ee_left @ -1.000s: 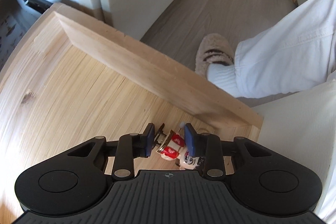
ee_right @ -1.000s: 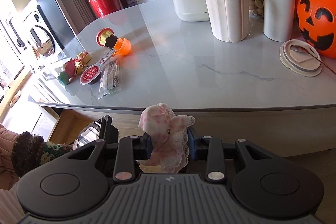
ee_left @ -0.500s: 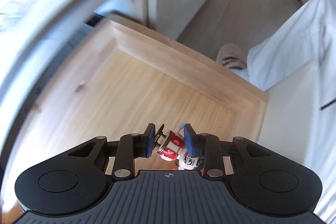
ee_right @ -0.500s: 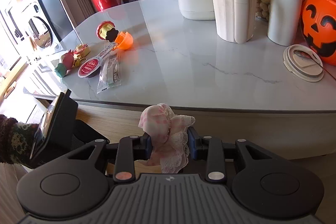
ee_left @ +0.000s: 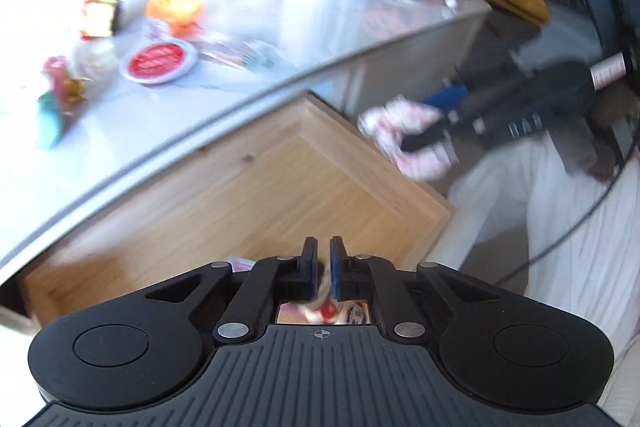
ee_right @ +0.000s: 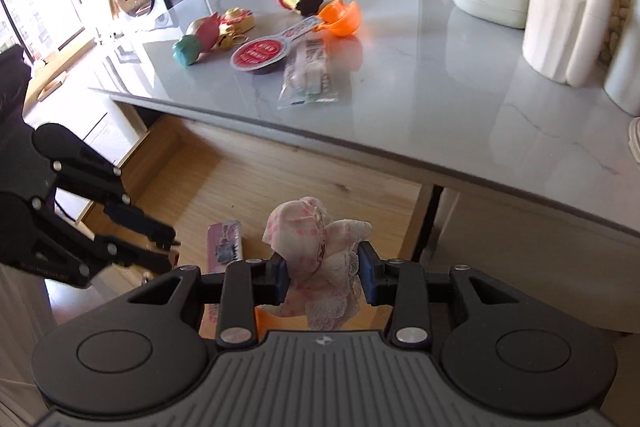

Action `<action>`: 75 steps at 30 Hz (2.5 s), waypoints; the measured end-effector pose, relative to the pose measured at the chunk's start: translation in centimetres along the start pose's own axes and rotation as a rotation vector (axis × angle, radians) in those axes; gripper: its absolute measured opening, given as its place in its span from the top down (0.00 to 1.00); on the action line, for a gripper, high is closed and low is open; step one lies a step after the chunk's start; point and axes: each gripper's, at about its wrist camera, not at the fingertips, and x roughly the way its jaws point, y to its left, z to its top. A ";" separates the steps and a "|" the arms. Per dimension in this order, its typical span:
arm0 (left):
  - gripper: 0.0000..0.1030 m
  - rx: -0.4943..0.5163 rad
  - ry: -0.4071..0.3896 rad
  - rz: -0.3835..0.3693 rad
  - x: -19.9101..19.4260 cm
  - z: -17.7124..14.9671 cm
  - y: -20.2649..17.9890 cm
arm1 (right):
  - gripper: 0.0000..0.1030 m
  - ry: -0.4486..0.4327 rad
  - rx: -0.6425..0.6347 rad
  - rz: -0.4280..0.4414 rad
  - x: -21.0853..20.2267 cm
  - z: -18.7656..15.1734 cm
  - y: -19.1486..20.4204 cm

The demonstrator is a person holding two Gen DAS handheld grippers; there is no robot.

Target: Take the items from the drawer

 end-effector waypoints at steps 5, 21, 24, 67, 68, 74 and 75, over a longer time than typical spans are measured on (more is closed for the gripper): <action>0.91 -0.127 -0.302 0.158 -6.3 2.2 5.1 | 0.67 0.024 -0.007 0.052 -0.2 -0.6 3.3; 0.85 0.070 0.137 -0.003 1.8 -1.6 5.4 | 0.67 0.147 -0.090 -0.068 3.8 1.7 5.2; 0.84 0.098 0.288 -0.017 4.4 -2.1 4.7 | 0.67 0.163 -0.074 -0.065 4.7 1.2 4.3; 0.68 0.089 0.690 0.188 14.3 -3.7 5.2 | 0.67 0.079 -0.073 -0.006 3.1 0.1 3.1; 0.68 0.118 0.679 0.197 13.9 -3.6 4.9 | 0.67 0.086 -0.074 -0.013 3.4 0.1 3.1; 0.68 0.049 0.353 0.135 4.2 -1.4 3.3 | 0.67 0.103 -0.084 -0.036 3.8 -0.3 3.0; 0.68 -0.003 0.238 0.121 2.4 0.6 2.5 | 0.67 0.100 -0.083 -0.035 3.7 -0.4 2.9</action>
